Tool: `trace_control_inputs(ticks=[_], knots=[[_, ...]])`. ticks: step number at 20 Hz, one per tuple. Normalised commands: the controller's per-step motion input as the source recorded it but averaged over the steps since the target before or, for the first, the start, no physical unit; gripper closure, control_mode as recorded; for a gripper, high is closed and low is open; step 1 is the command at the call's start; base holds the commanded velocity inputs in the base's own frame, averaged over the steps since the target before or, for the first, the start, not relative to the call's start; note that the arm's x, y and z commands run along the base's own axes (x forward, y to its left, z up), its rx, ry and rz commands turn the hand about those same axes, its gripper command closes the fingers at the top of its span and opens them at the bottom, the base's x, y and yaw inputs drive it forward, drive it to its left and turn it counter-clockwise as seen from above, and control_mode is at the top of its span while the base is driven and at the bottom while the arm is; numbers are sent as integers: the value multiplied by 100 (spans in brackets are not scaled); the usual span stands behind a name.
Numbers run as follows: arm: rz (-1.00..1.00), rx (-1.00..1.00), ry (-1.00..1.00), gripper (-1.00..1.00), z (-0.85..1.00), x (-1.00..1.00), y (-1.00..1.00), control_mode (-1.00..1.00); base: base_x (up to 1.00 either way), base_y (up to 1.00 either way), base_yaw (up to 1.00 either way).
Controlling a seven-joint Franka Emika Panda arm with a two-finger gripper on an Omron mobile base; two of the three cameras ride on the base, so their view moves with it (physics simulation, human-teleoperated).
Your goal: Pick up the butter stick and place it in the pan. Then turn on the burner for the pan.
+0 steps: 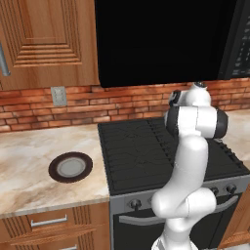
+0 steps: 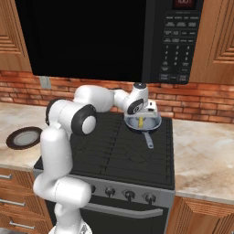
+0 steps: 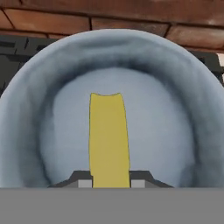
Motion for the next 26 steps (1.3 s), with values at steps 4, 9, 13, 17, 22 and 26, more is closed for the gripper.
trace_control_inputs(ticks=[4, 9, 13, 17, 22, 26], knots=[[1, 0, 0, 100, -23, 21, 0, -100, 0, 0, 0], [1, 0, 0, 100, -22, 16, 0, -100, 0, 0, 0], [0, 0, 0, 100, -26, 13, 0, -100, 0, 0, 0], [0, 0, 0, 100, -23, 11, 0, -100, 0, 0, 0], [0, 0, 0, 100, -13, 11, 0, -100, 0, 0, 0], [0, 0, 0, -100, 0, 1, 0, -100, 0, 0, 0]])
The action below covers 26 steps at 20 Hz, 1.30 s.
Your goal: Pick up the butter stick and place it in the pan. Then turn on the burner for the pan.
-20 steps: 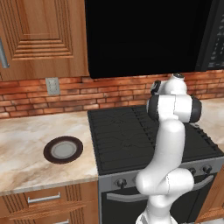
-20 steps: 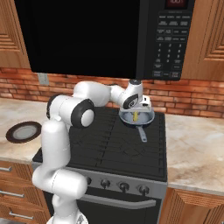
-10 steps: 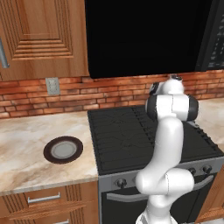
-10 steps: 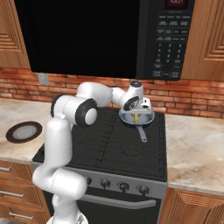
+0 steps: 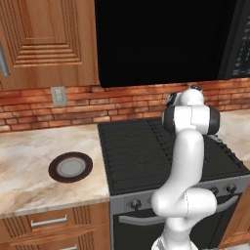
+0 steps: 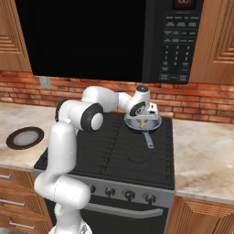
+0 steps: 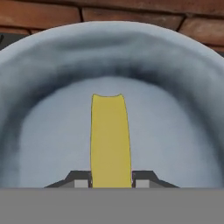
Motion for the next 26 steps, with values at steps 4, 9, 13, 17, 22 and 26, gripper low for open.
trace_control_inputs(ticks=[4, 9, 13, 17, 22, 26], knots=[[0, 0, 0, -100, 0, 0, 0, -100, 0, 0, 0], [0, 0, 0, -100, 3, 0, 0, -100, 0, 0, 0], [0, 0, -1, -100, 26, -18, 0, -100, 0, 0, 0], [0, 0, 0, -100, 27, -19, 0, -100, 0, 0, 0], [0, 0, 0, -100, 5, -23, 0, -100, 0, 0, 0], [0, 0, 0, -100, 0, -37, 0, -100, 0, 0, 0]])
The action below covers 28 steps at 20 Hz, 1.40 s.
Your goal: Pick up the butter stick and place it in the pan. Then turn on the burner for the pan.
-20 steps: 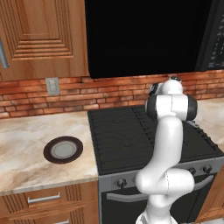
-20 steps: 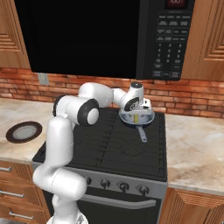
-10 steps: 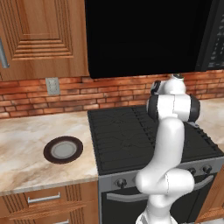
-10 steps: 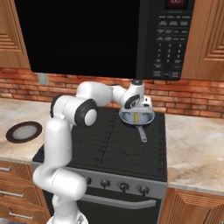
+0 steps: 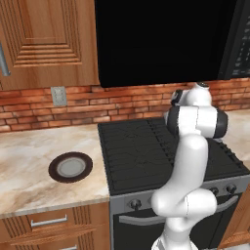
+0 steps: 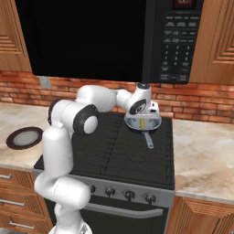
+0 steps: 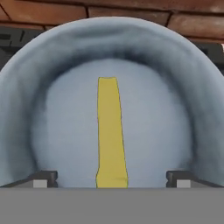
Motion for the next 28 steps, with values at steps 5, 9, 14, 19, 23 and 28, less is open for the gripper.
trace_control_inputs(ticks=[5, 9, 14, 19, 23, 28], knots=[[0, 0, 0, -100, 6, -40, 0, -100, 0, 0, 0], [0, 0, 0, -100, 12, -38, 0, -100, 0, 0, 0], [0, 0, 0, -100, 22, -31, 0, -100, 0, 0, 0], [0, 0, 0, -100, 9, -32, 0, -100, 0, 0, 0], [0, 0, 0, -100, 0, -34, 0, -100, 0, 0, 0], [0, 0, 0, -100, 0, -33, -1, -100, 0, 0, 0]])
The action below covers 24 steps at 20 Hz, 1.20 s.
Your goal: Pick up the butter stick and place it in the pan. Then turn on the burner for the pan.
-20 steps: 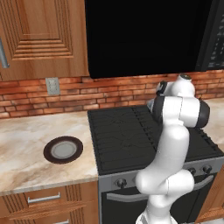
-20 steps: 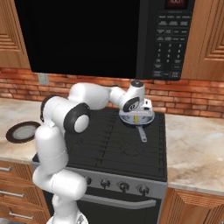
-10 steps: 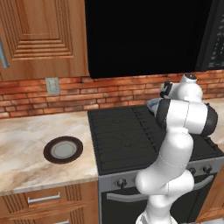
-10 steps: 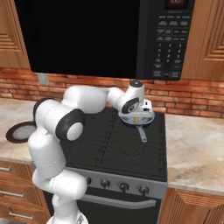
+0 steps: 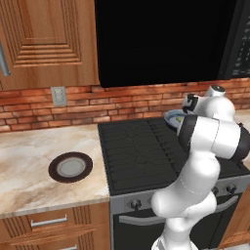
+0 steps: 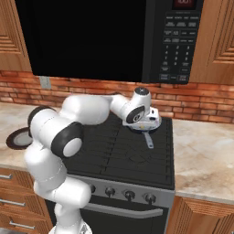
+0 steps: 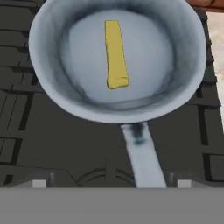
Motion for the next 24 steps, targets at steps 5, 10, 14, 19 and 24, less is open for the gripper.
trace_control_inputs(ticks=[5, 10, 14, 19, 24], knots=[[0, 0, -2, -100, 0, -53, -14, -100, 0, 0, 0], [0, 0, -4, -100, 0, -57, -18, -100, 0, 0, 0], [0, 0, -5, -100, 0, -57, -14, -100, 0, 0, 0], [0, 0, -6, -100, 0, -52, -14, -100, 0, 0, 0], [0, 0, -6, -100, -2, -43, -15, -100, 0, 0, 0]])
